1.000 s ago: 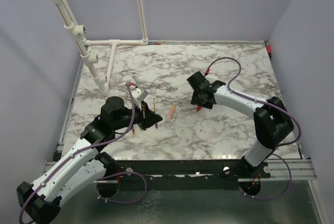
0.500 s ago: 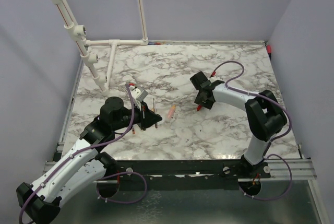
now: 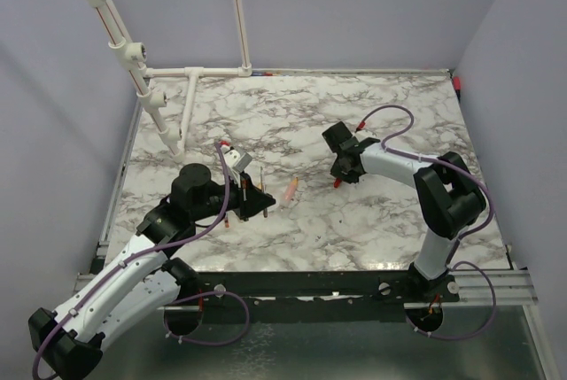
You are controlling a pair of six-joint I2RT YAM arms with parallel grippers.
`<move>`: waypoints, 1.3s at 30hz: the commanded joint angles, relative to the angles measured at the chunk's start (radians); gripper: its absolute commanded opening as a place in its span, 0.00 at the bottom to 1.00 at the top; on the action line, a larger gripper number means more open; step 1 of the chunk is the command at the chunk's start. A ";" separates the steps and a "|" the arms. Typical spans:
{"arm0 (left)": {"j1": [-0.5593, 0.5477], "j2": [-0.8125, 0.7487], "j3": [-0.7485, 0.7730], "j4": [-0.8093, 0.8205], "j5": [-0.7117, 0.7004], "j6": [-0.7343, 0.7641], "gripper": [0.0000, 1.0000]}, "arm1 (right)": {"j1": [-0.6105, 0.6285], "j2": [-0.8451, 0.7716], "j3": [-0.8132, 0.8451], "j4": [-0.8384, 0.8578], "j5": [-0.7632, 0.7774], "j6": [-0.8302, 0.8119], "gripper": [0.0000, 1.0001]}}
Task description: Insert the pens into the pen caps
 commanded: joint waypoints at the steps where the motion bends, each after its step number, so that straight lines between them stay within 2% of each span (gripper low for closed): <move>1: 0.001 0.002 0.000 -0.018 -0.019 0.013 0.00 | -0.006 0.018 -0.046 0.026 -0.021 0.022 0.18; 4: 0.001 0.005 -0.001 -0.018 -0.018 0.013 0.00 | -0.006 0.013 -0.061 0.033 -0.020 0.022 0.02; 5: 0.001 0.006 -0.001 -0.018 -0.018 0.013 0.00 | -0.006 0.009 -0.066 0.033 -0.020 0.021 0.01; 15: 0.001 0.016 0.000 -0.018 -0.005 0.011 0.00 | -0.006 -0.161 -0.134 0.081 -0.049 -0.061 0.00; 28: 0.001 0.051 0.003 0.036 0.099 -0.019 0.00 | 0.010 -0.451 -0.197 0.261 -0.311 -0.267 0.01; 39: 0.001 0.062 -0.022 0.135 0.201 -0.099 0.00 | 0.089 -0.600 -0.100 0.391 -0.482 -0.352 0.01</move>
